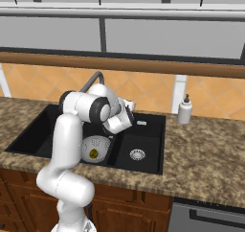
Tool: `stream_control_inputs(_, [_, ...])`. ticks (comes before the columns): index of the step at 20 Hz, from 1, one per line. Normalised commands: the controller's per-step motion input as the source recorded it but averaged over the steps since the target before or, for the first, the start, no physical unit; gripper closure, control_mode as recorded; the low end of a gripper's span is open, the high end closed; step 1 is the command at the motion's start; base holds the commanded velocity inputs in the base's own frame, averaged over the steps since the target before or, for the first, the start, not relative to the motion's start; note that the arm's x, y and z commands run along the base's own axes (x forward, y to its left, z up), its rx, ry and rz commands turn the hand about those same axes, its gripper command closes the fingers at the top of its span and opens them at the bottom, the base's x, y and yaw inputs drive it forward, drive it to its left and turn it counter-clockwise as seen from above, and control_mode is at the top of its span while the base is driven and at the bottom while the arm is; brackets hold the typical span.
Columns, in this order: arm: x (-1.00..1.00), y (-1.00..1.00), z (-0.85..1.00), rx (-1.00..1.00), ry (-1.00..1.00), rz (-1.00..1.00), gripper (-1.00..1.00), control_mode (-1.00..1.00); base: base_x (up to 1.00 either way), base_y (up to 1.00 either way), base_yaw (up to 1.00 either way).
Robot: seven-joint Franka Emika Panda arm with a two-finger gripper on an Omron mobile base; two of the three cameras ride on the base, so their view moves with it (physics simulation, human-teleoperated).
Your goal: Put the colander in the sink, put the kiwi in the colander, and turn on the sink faucet and pour water over the colander.
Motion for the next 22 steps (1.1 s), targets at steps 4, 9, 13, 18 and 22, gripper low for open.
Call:
stream_control_inputs(4, [0.18, 0.11, -0.1, 0.0, 0.0, 0.0, -1.0, -1.0, 0.0, 0.0, 0.0])
stream_control_inputs(9, [0.24, 0.05, -0.07, 0.0, 0.0, 0.0, -1.0, -1.0, 0.0, 0.0, 0.0])
stream_control_inputs(13, [0.19, 0.08, -0.04, 0.0, 0.0, 0.0, -1.0, -1.0, 0.0, 0.0, 0.0])
stream_control_inputs(18, [0.07, 0.11, -0.01, 0.0, 0.0, 0.0, -1.0, -1.0, 0.0, 0.0, 0.0])
stream_control_inputs(22, [0.08, 0.03, 0.0, 0.0, 0.0, 0.0, -1.0, -1.0, 0.0, 0.0, 0.0])
